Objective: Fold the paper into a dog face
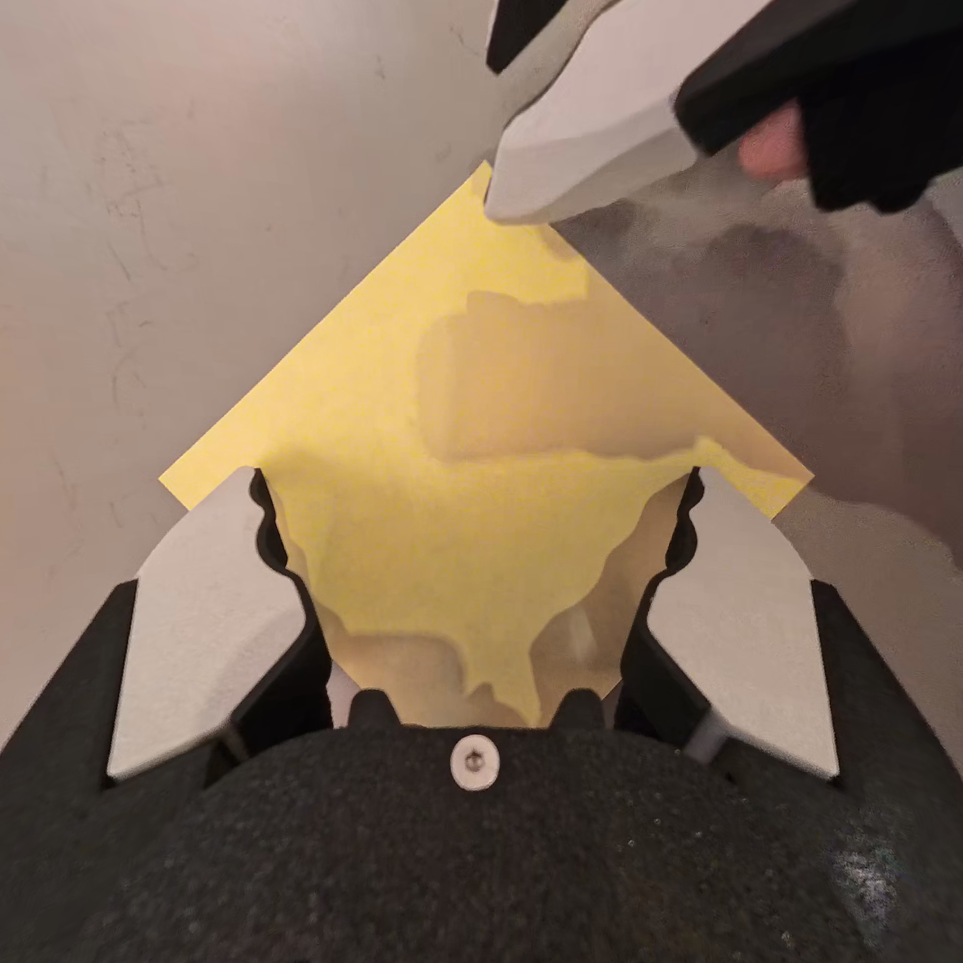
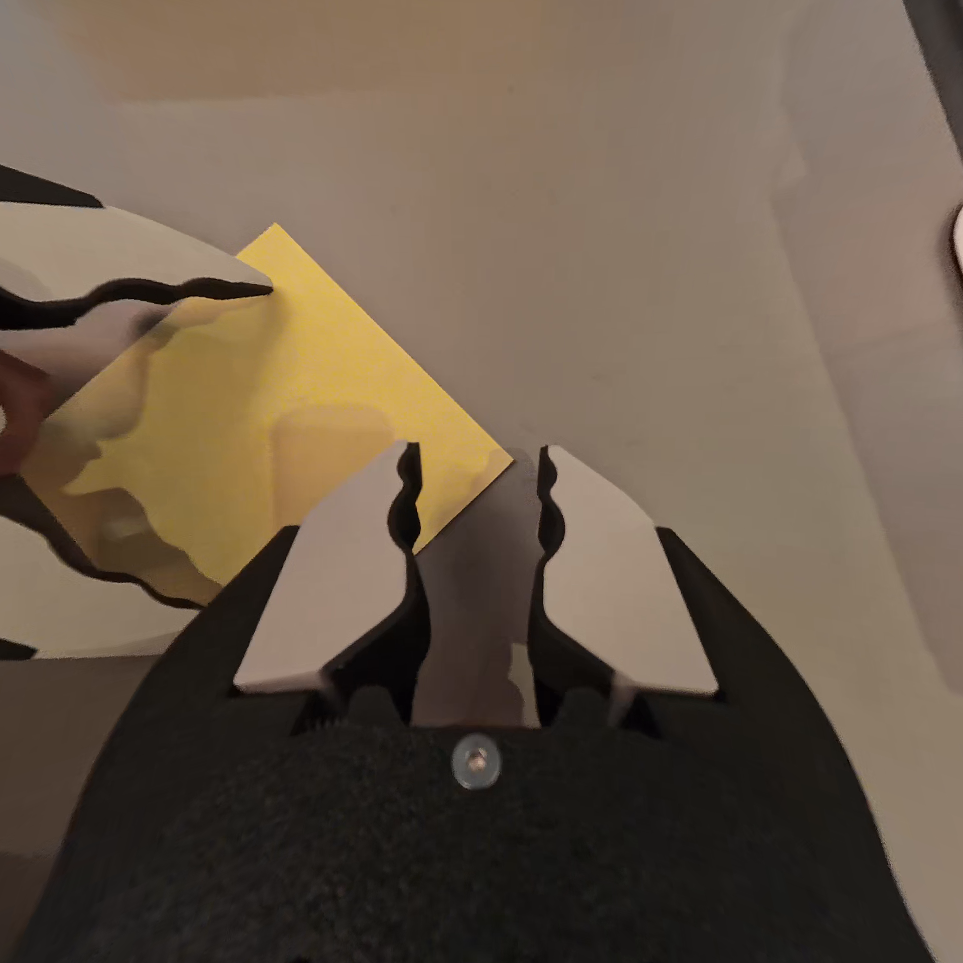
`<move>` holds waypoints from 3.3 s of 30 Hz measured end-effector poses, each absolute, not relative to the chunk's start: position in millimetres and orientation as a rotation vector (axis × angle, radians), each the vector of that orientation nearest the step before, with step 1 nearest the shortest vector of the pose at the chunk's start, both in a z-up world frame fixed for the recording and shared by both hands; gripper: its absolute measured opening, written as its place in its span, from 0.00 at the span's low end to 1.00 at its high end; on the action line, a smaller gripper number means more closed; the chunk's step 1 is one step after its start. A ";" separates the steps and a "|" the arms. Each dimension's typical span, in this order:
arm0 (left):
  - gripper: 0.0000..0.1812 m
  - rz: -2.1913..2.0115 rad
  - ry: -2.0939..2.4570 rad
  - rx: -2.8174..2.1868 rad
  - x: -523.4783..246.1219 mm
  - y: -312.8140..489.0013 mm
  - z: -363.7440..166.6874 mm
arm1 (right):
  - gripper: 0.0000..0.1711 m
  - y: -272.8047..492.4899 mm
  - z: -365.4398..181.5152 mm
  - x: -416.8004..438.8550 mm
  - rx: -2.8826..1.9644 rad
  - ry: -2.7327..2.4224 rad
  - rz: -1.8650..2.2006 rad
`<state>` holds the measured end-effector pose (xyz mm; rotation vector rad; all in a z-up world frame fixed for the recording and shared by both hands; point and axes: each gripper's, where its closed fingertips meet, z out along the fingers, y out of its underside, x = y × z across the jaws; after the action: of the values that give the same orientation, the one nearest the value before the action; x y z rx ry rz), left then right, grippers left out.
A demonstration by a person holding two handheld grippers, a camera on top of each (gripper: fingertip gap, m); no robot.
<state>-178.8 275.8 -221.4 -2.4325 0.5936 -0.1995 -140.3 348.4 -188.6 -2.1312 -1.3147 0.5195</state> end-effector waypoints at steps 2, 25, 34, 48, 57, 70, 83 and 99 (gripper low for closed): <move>0.78 -0.200 0.595 -2.432 -178.8 275.6 -221.4 | 0.24 350.3 -196.7 -139.1 -2.147 -1.315 0.519; 0.78 -0.202 0.596 -2.429 -178.6 275.6 -221.5 | 0.01 357.4 -210.6 -138.4 -2.136 -1.373 0.373; 0.78 -0.202 0.599 -2.431 -178.7 275.5 -221.5 | 0.00 355.2 -197.4 -138.1 -2.089 -1.385 0.303; 0.78 -0.208 0.608 -2.422 -178.8 274.9 -221.4 | 0.15 354.8 -200.9 -134.9 -2.179 -1.315 0.477; 0.78 -0.208 0.607 -2.420 -178.6 274.9 -221.4 | 0.07 355.7 -210.7 -134.2 -2.175 -1.370 0.414; 0.78 -0.207 0.607 -2.422 -178.8 274.9 -221.2 | 0.00 354.5 -200.7 -138.9 -2.121 -1.444 0.325; 0.78 -0.212 0.620 -2.418 -179.2 274.3 -221.2 | 0.00 316.3 -147.5 -153.9 -1.990 -1.387 0.430; 0.78 -0.216 0.628 -2.412 -179.3 273.6 -221.1 | 0.06 353.2 -209.6 -137.2 -2.155 -1.259 0.501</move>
<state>-179.3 273.6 -221.1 -2.4121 0.6284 -0.2161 -137.2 353.2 -209.6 -2.1550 -1.2586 0.5008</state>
